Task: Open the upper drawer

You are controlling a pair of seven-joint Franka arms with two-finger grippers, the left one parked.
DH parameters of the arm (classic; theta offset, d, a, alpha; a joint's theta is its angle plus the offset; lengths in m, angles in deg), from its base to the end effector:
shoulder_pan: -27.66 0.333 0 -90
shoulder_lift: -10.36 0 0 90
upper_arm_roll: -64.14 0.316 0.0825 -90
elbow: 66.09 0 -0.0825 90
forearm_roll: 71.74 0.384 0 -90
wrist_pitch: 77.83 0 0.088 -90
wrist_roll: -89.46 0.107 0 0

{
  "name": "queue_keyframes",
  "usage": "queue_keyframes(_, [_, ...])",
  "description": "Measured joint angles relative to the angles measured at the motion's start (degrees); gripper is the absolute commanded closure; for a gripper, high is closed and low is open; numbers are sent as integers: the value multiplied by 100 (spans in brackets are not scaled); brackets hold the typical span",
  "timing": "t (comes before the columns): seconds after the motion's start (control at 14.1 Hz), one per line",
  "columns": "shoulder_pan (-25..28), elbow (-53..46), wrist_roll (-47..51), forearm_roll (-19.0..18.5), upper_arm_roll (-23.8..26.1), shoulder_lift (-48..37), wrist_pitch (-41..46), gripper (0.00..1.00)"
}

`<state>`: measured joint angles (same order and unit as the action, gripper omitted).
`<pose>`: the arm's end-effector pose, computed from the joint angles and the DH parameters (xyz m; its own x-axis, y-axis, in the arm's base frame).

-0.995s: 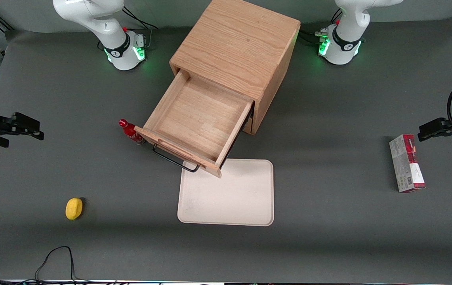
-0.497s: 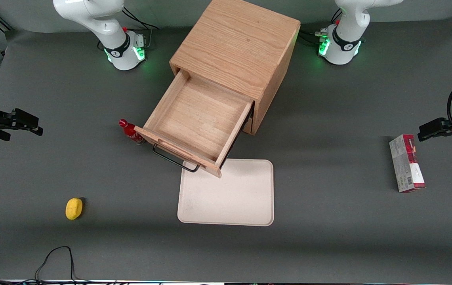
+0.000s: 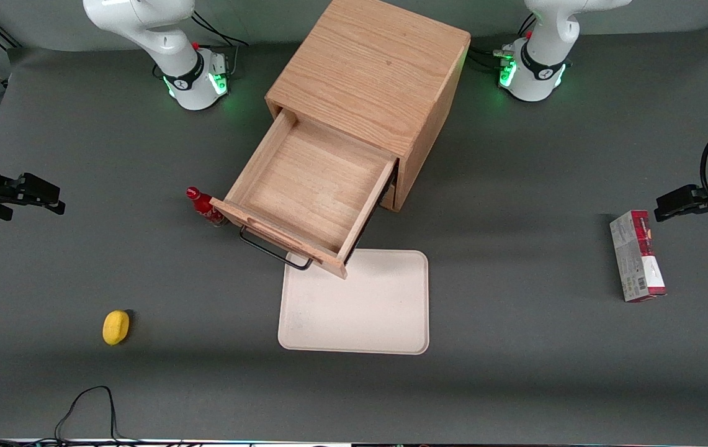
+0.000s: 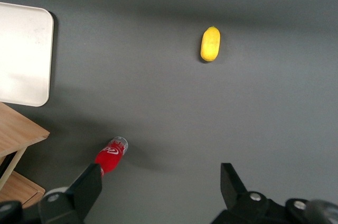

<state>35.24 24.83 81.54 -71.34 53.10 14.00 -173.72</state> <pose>0.5811 -0.0311 0.5906 0.9967 0.0777 0.0234 0.0776 -0.9970 0.0085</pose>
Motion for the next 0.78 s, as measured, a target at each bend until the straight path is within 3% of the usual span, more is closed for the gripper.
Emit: queue_keyframes(0.78, [-18, 0, 74, -14, -20, 10, 4, 0])
